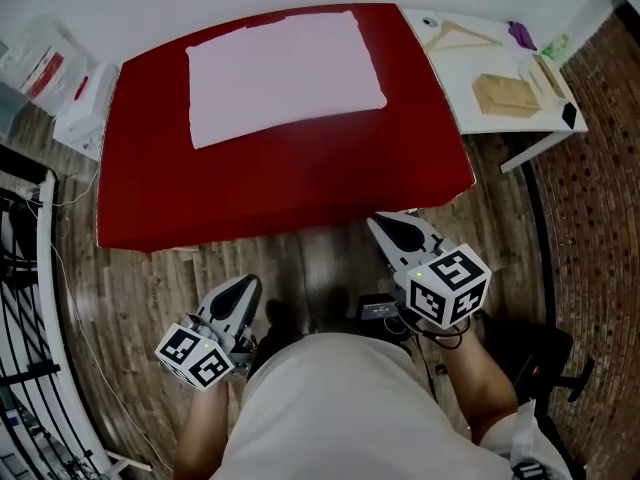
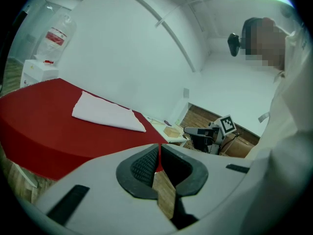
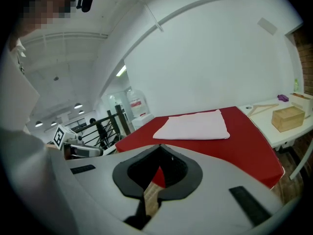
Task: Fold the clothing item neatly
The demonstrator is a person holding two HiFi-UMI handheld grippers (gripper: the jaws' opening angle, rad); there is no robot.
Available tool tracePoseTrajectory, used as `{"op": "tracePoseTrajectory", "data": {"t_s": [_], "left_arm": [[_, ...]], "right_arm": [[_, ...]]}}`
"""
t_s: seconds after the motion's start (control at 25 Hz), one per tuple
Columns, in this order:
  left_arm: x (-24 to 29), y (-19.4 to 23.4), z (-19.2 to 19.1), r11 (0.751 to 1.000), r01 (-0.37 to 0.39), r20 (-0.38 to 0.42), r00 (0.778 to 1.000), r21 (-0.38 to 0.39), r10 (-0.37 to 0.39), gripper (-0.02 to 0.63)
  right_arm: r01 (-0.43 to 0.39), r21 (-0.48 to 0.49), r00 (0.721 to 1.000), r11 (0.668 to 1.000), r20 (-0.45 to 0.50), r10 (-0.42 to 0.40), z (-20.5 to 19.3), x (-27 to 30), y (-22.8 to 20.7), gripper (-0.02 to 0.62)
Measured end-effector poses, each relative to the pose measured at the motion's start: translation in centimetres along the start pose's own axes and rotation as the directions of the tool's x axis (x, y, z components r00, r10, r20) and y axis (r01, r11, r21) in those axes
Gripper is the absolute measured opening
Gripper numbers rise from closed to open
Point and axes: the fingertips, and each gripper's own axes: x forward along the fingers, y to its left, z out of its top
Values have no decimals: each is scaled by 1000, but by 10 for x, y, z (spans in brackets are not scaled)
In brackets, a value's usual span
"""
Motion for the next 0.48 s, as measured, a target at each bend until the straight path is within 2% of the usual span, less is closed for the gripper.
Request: {"op": "tracePoseTrajectory", "data": {"t_s": [0.48], "left_arm": [[-27, 8, 3, 998, 58, -43, 997, 28, -57, 18]], "right_arm": [[63, -9, 996, 998, 65, -63, 26, -2, 35, 14]]}}
